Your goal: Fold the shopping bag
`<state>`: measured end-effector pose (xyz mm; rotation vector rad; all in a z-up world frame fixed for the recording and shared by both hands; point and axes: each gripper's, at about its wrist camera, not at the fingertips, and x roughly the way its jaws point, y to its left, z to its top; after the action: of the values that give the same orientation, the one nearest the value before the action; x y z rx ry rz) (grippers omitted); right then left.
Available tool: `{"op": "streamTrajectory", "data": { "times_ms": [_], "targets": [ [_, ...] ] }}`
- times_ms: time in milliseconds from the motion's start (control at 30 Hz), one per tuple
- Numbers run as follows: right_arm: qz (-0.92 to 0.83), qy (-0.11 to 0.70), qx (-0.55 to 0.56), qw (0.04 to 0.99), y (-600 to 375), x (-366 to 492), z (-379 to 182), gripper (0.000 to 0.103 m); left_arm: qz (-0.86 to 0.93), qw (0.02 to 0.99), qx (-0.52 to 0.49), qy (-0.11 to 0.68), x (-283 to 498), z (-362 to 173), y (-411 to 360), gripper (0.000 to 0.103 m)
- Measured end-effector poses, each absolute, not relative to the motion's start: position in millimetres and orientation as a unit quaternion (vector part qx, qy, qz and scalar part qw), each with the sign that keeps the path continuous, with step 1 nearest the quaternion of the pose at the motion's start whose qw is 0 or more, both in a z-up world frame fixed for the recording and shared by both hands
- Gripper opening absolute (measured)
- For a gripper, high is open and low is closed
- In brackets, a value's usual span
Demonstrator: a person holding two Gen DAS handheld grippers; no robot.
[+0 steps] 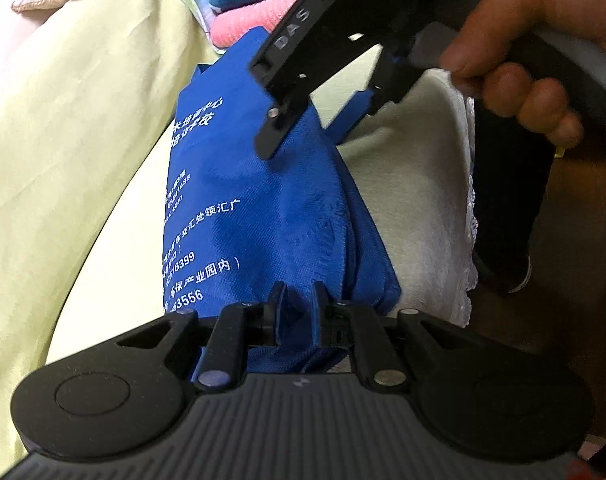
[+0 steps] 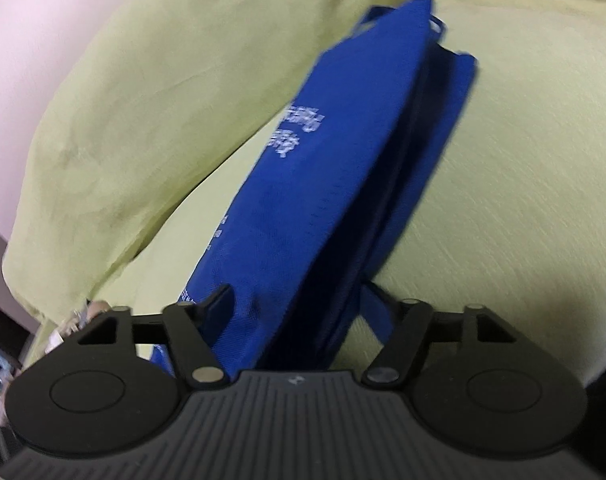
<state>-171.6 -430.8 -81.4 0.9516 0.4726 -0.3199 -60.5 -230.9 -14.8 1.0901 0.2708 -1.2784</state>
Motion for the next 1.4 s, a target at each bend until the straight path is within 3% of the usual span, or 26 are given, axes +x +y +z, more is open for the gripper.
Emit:
{"op": "streamTrajectory", "data": {
  "times_ms": [300, 333, 433, 467, 767, 867, 933, 1000, 1067, 1200, 1400],
  "targets": [
    [-0.126, 0.224, 0.486, 0.835, -419.4, -174.8, -92.5, 0.057, -0.569, 0.665, 0.466, 0.13, -53.1, -9.3, -231.2, 0.01],
    [-0.125, 0.22, 0.489, 0.835, -421.7, -174.7, -94.2, 0.05, -0.568, 0.665, 0.466, 0.13, -52.8, -8.5, -231.4, 0.01],
    [-0.124, 0.228, 0.499, 0.827, -432.1, -178.3, -99.2, 0.016, -0.567, 0.666, 0.466, 0.131, -53.1, -6.3, -233.8, 0.01],
    [-0.115, 0.232, 0.507, 0.822, -438.3, -180.0, -101.8, 0.01, -0.566, 0.667, 0.466, 0.132, -53.9, -5.6, -235.8, 0.01],
    [-0.053, 0.307, 0.426, 0.849, -496.1, -142.9, -83.6, 0.007, -0.575, 0.686, 0.418, 0.154, -61.9, 7.6, -287.9, 0.011],
    [-0.031, 0.333, 0.398, 0.854, -517.5, -122.9, -78.2, 0.007, -0.57, 0.702, 0.394, 0.164, -57.3, 13.7, -307.3, 0.016],
    [-0.017, 0.35, 0.38, 0.856, -531.7, -109.6, -74.5, 0.006, -0.566, 0.708, 0.389, 0.164, -52.7, 21.2, -310.2, 0.027],
    [-0.003, 0.363, 0.362, 0.859, -543.1, -99.4, -71.8, 0.006, -0.569, 0.713, 0.38, 0.153, -47.7, 32.9, -296.0, 0.052],
    [0.001, 0.359, 0.359, 0.862, -542.9, -99.1, -73.1, 0.005, -0.576, 0.717, 0.369, 0.136, -43.3, 47.5, -273.6, 0.066],
    [0.006, 0.349, 0.36, 0.865, -542.9, -96.0, -76.2, 0.004, -0.598, 0.683, 0.41, 0.088, -35.2, 72.5, -216.3, 0.067],
    [0.01, 0.337, 0.361, 0.869, -542.7, -91.9, -79.5, 0.004, -0.624, 0.57, 0.533, -0.038, -49.3, 37.2, -194.6, 0.056]
  ]
}}
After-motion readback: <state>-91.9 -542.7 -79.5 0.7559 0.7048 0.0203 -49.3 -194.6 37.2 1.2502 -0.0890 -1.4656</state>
